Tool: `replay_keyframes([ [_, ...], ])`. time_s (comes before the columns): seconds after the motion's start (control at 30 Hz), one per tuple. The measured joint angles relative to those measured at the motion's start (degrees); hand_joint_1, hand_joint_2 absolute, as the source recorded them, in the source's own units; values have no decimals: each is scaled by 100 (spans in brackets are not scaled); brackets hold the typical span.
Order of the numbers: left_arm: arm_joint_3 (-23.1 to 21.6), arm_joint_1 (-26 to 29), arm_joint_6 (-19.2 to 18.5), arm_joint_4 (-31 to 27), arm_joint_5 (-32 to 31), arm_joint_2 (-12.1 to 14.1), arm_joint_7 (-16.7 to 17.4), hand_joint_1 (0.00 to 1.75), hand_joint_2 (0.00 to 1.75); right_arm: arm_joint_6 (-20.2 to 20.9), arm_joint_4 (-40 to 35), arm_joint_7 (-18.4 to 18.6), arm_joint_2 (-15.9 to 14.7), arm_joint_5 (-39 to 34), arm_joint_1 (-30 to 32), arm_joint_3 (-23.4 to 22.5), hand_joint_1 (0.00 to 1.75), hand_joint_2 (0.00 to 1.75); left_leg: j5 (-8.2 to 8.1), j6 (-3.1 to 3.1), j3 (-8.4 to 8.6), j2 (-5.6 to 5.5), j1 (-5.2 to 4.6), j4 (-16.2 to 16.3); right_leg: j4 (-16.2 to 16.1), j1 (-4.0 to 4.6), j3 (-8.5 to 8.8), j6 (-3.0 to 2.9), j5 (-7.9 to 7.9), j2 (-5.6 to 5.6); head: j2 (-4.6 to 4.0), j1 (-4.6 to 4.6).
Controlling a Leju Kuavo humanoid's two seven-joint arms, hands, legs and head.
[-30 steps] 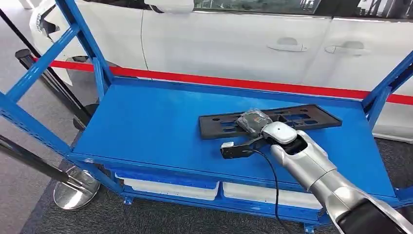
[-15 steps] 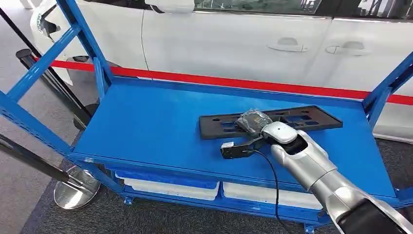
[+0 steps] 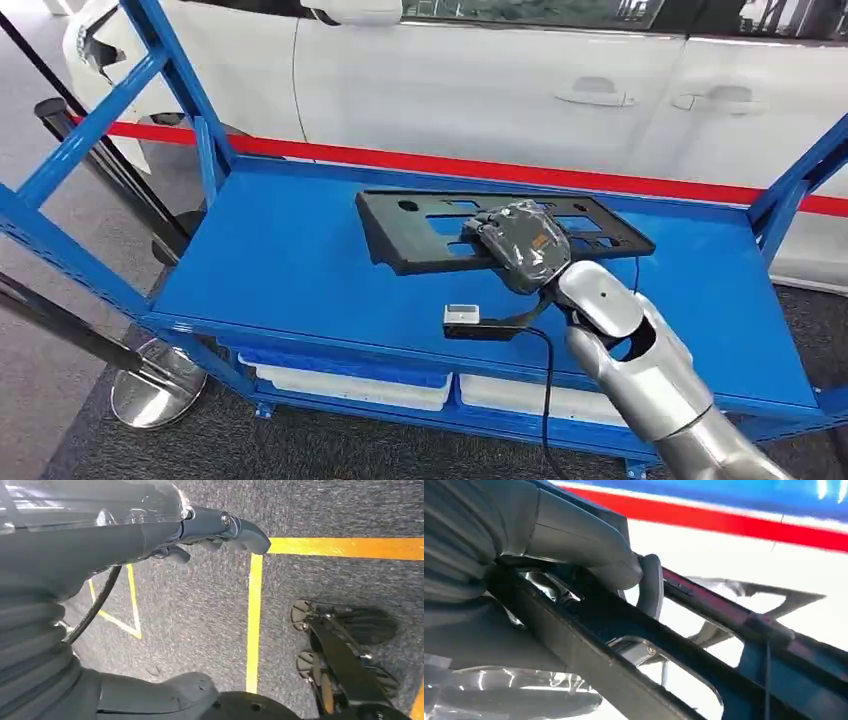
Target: Take the parts from the cabinet and place them on the table.
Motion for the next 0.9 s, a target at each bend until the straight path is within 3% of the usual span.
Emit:
replay_keyframes([
  [0.1, 7, 3, -7, -13, -66, 0, -2, 0, 175, 0, -140, -28, -15, 81, 77, -134, 175, 175, 41, 68, 8, 3, -18, 4, -32, -16, 12, 69, 49, 7, 0, 0],
  [0.13, 9, 0, -11, -15, -98, -2, -4, 0, 175, 0, -169, -35, -13, 107, 99, -160, 175, 175, 112, 109, 38, 15, 38, -99, -32, 19, 11, 91, 41, 24, 0, 2],
  [0.17, 9, -2, -13, -15, -123, -9, -7, 0, 175, 0, -171, -42, -13, 127, 123, -184, 175, 175, 155, 120, 67, 42, 56, -155, 40, -2, -9, 100, -76, 33, 0, 2],
  [0.2, 9, -4, -15, -15, -140, -11, -9, 0, 175, 0, -171, -41, -13, 136, 133, -208, 175, 175, 172, 147, 55, 57, 61, -163, 307, 5, -113, 101, -322, 48, 0, 2],
  [0.27, 17, -6, -20, -15, -206, -18, -13, 0, 175, -2, -173, -50, 22, 166, 180, -215, 175, 175, 180, 158, 15, 78, 61, -149, 1172, -20, -448, 127, -803, 63, 0, 0],
  [0.3, 28, -8, -31, -15, -245, -18, -15, 0, 175, -2, -171, -50, 35, 193, 235, -223, 175, 175, 184, 160, -8, 82, 62, -141, 1580, -27, -598, 147, -954, 62, 0, 2],
  [0.33, 35, -6, -42, -15, -269, -17, -15, 0, 175, -4, -169, -50, 35, 221, 277, -232, 175, 175, 192, 153, -26, 81, 66, -126, 1717, -43, -627, 162, -940, 61, 0, 2],
  [0.37, 39, -4, -48, -15, -304, -17, -15, 0, 175, -6, -164, -48, 35, 238, 301, -234, 175, 175, 194, 148, -41, 81, 68, -109, 1574, -67, -528, 174, -799, 60, 0, 2],
  [0.43, 44, -2, -64, -15, -350, -26, -15, 0, 175, -22, -167, -48, 35, 302, 304, -236, 175, 175, 182, 112, -87, 80, 81, -31, 695, -103, -13, 188, -350, 56, 0, 2],
  [0.47, 46, -8, -68, -15, -356, -28, -17, 0, 175, -39, -169, -48, 35, 335, 300, -236, 175, 175, 167, 78, -121, 77, 82, 25, 253, -116, 240, 188, -249, 47, 0, 2],
  [0.5, 55, -10, -72, -17, -376, -28, -20, 0, 175, -63, -169, -46, 35, 378, 295, -241, 175, 175, 158, 31, -181, 67, 60, 67, 110, -74, 328, 166, -344, 61, 0, 2],
  [0.6, 114, -14, -77, -17, -481, -31, -28, 0, 175, -238, -182, -31, 37, 725, 312, -239, 175, 175, 234, -91, -209, 65, 58, 72, 115, -41, 240, 60, -281, 81, 0, 2],
  [0.63, 133, -1, -77, -17, -509, -28, -28, 0, 175, -319, -180, -28, 35, 858, 315, -232, 175, 175, 252, -124, -230, 50, 55, 77, 75, -71, 216, -6, -237, 71, 0, 2],
  [0.67, 140, 0, -83, -17, -536, -26, -28, 0, 175, -387, -180, -31, 15, 945, 307, -230, 175, 175, 130, -160, -280, 73, 87, 151, 55, -88, 189, -58, -186, 43, 0, 0],
  [0.7, 142, 3, -90, -17, -542, -31, -28, 0, 175, -431, -182, -31, 7, 995, 309, -223, 175, 175, -115, -205, -344, 103, 89, 346, 52, -89, 148, -95, -151, 44, 0, 0],
  [0.77, 146, -4, -90, -17, -549, -31, -31, 0, 175, -459, -182, -35, -29, 1036, 322, -206, 175, 175, -702, -264, -595, 117, 122, 1165, 55, -67, 56, -131, -81, 19, 0, 2],
  [0.8, 151, -11, -90, -17, -551, -31, -33, 0, 175, -468, -182, -35, -46, 1062, 334, -195, 175, 175, -887, -283, -695, 123, 126, 1552, 59, -59, 2, -133, -44, 8, 0, 0],
  [0.83, 153, -13, -90, -17, -566, -31, -33, 0, 175, -490, -180, -31, -48, 1124, 353, -188, 175, 175, -913, -294, -700, 128, 128, 1736, 67, -53, -51, -128, -6, -1, 0, 0],
  [0.87, 155, -13, -92, -17, -597, -31, -33, 0, 175, -533, -180, -15, -48, 1211, 366, -171, 175, 175, -804, -294, -584, 129, 128, 1660, 75, -51, -102, -124, 27, -7, 0, 0],
  [0.9, 160, -11, -94, -17, -614, -31, -33, 0, 175, -571, -182, 5, -48, 1297, 370, -147, 175, 175, -628, -284, -367, 130, 127, 1380, 86, -50, -150, -117, 59, -8, 0, 0],
])
